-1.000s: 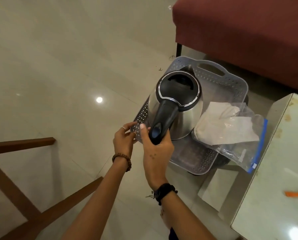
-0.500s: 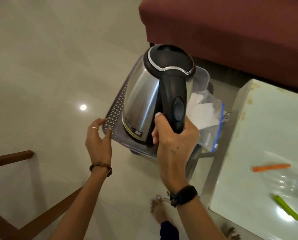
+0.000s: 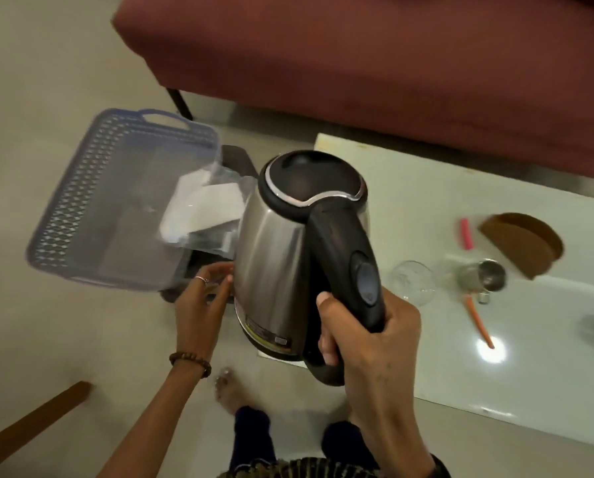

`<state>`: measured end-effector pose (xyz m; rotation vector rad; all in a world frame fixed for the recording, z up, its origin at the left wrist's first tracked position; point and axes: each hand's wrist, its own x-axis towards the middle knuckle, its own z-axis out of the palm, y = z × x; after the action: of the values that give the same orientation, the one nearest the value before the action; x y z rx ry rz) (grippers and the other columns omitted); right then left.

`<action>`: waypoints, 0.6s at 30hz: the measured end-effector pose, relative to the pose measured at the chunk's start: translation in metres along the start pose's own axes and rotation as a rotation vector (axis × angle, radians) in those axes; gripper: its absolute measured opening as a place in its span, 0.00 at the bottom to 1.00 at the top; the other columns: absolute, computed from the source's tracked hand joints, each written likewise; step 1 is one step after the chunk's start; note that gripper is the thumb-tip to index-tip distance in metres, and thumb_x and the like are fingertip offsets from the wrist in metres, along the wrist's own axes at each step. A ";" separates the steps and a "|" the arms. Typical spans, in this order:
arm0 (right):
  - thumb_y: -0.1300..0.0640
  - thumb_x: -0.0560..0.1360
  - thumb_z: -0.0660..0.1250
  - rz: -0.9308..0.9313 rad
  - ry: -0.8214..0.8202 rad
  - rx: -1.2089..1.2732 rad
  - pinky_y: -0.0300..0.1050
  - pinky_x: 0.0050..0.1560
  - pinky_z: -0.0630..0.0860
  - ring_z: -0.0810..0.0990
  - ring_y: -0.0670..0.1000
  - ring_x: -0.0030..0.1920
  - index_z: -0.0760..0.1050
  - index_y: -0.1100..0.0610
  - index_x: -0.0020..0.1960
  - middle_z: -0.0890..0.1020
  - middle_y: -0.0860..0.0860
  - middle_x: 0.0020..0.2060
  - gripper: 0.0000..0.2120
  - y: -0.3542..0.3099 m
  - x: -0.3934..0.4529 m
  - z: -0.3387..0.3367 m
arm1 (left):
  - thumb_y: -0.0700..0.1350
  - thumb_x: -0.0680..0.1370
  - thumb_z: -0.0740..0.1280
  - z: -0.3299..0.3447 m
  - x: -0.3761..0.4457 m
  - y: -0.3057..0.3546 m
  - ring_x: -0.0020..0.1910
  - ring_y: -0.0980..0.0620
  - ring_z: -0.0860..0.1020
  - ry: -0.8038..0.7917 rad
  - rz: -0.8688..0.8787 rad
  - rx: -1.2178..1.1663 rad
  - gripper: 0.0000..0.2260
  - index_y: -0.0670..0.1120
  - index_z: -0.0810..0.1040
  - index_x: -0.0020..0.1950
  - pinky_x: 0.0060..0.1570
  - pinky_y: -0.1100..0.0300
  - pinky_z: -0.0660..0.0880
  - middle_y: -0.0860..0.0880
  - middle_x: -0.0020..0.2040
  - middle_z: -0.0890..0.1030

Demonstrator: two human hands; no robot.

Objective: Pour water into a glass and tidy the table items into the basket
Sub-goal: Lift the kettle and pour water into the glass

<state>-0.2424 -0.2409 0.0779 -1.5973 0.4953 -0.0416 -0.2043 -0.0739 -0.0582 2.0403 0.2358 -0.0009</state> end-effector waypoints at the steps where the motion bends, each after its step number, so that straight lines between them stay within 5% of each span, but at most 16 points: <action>1: 0.47 0.58 0.64 0.012 -0.004 -0.027 0.40 0.22 0.67 0.65 0.56 0.21 0.66 0.61 0.23 0.67 0.63 0.20 0.18 0.000 0.000 -0.017 | 0.36 0.75 0.65 0.015 -0.008 0.005 0.47 0.50 0.79 -0.045 -0.012 -0.003 0.10 0.50 0.75 0.51 0.48 0.60 0.78 0.50 0.46 0.80; 4: 0.46 0.58 0.64 0.057 0.005 -0.100 0.37 0.22 0.68 0.67 0.50 0.20 0.67 0.56 0.22 0.68 0.61 0.19 0.15 0.004 -0.001 -0.073 | 0.36 0.75 0.64 0.071 -0.026 0.022 0.46 0.52 0.79 -0.152 -0.047 -0.064 0.09 0.49 0.76 0.50 0.50 0.52 0.77 0.51 0.44 0.80; 8: 0.49 0.59 0.66 0.139 0.062 -0.195 0.38 0.22 0.68 0.67 0.49 0.20 0.69 0.56 0.23 0.71 0.58 0.19 0.13 0.018 -0.001 -0.126 | 0.36 0.75 0.64 0.135 -0.035 0.033 0.47 0.55 0.78 -0.265 -0.094 -0.091 0.16 0.60 0.74 0.46 0.46 0.68 0.73 0.58 0.44 0.79; 11: 0.52 0.61 0.65 0.209 0.078 -0.252 0.42 0.22 0.68 0.67 0.50 0.20 0.68 0.63 0.27 0.70 0.62 0.20 0.15 0.029 0.000 -0.155 | 0.36 0.75 0.64 0.178 -0.028 0.035 0.48 0.50 0.76 -0.420 -0.105 0.055 0.08 0.44 0.77 0.53 0.41 0.78 0.69 0.43 0.50 0.80; 14: 0.50 0.63 0.69 0.287 0.060 -0.300 0.40 0.21 0.70 0.68 0.48 0.19 0.71 0.60 0.28 0.72 0.60 0.20 0.14 0.041 0.000 -0.176 | 0.33 0.75 0.62 0.211 -0.019 0.038 0.60 0.42 0.74 -0.593 -0.105 0.139 0.15 0.34 0.71 0.62 0.57 0.64 0.69 0.35 0.62 0.75; 16: 0.51 0.63 0.68 0.318 0.041 -0.342 0.37 0.21 0.70 0.68 0.48 0.19 0.72 0.57 0.27 0.72 0.56 0.18 0.12 0.047 0.000 -0.185 | 0.33 0.76 0.61 0.226 -0.013 0.043 0.70 0.42 0.65 -0.691 -0.052 0.175 0.22 0.37 0.63 0.70 0.70 0.52 0.63 0.38 0.70 0.67; 18: 0.51 0.62 0.66 0.343 0.031 -0.358 0.38 0.21 0.70 0.68 0.48 0.19 0.72 0.57 0.29 0.71 0.53 0.18 0.10 0.052 -0.001 -0.191 | 0.34 0.77 0.60 0.237 -0.013 0.046 0.73 0.45 0.61 -0.768 0.051 0.284 0.26 0.42 0.55 0.73 0.72 0.50 0.59 0.42 0.74 0.62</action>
<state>-0.3192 -0.4211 0.0480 -1.8382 0.8302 0.2966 -0.1849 -0.3050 -0.1260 2.1646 -0.3156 -0.8078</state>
